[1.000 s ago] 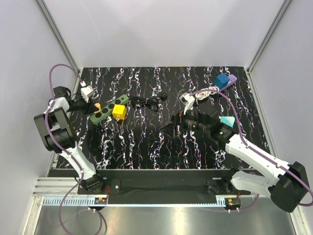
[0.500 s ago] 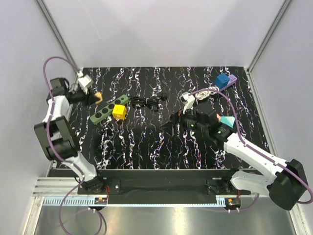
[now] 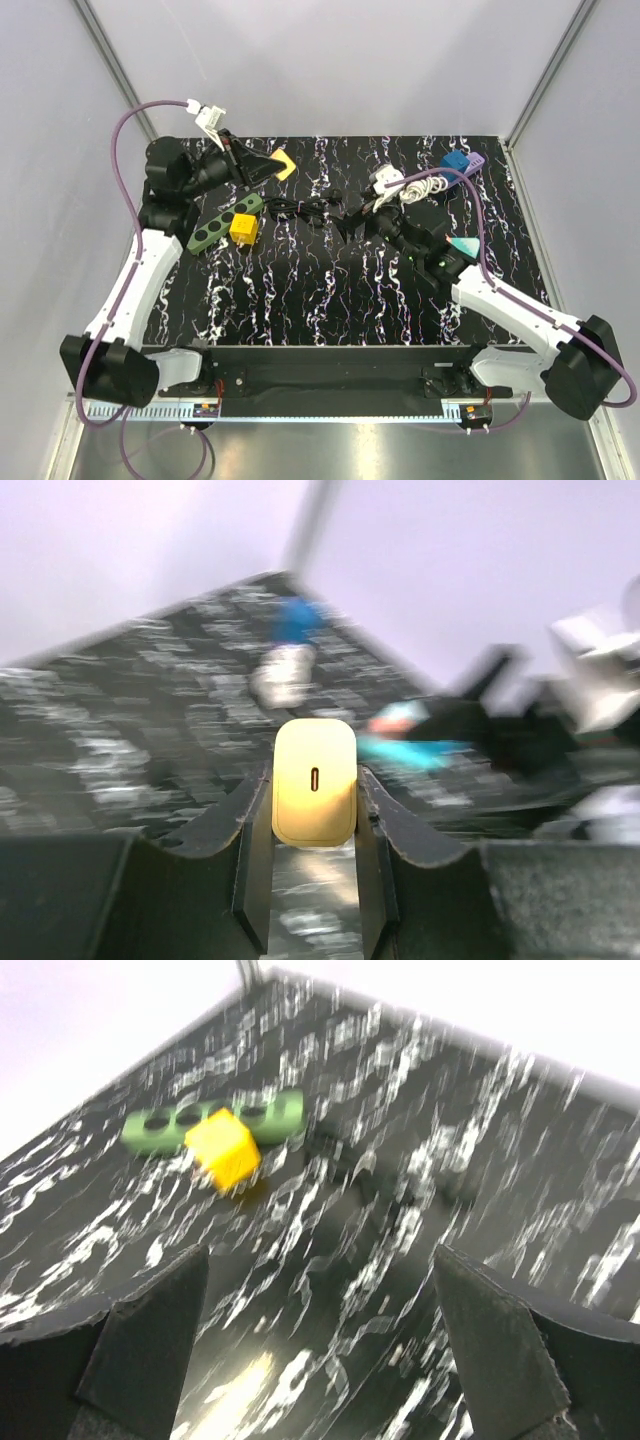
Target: Insert the plug
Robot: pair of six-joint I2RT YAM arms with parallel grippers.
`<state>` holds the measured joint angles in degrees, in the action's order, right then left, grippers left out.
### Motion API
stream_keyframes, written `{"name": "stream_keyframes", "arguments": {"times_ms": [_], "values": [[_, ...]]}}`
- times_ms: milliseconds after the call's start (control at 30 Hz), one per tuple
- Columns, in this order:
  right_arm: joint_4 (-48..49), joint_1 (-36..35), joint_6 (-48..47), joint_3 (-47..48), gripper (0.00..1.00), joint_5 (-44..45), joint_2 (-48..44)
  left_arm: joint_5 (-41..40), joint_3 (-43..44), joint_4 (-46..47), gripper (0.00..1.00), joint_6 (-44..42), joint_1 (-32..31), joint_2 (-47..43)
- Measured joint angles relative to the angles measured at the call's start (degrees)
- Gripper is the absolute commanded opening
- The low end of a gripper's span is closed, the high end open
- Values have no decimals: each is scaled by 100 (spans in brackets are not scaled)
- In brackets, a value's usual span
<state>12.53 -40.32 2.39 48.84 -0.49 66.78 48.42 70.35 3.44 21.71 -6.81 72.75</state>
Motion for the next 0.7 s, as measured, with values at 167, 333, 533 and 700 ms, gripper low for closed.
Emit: {"name": "stream_keyframes", "arguments": {"times_ms": [167, 333, 533, 700], "values": [[1690, -264, -1198, -295, 100, -363, -26, -186, -164, 407, 0, 1950, -339, -614], [2570, -446, -1858, -452, 100, -977, -46, -498, -717, 964, 0, 3141, -723, -1049], [3169, -809, -2284, -404, 100, -1471, -81, -577, -931, 1141, 0, 3790, -1252, -1078], [3316, -1158, -2667, -260, 100, -1537, -79, -629, -973, 1338, 0, 4030, -1482, -1080]]}}
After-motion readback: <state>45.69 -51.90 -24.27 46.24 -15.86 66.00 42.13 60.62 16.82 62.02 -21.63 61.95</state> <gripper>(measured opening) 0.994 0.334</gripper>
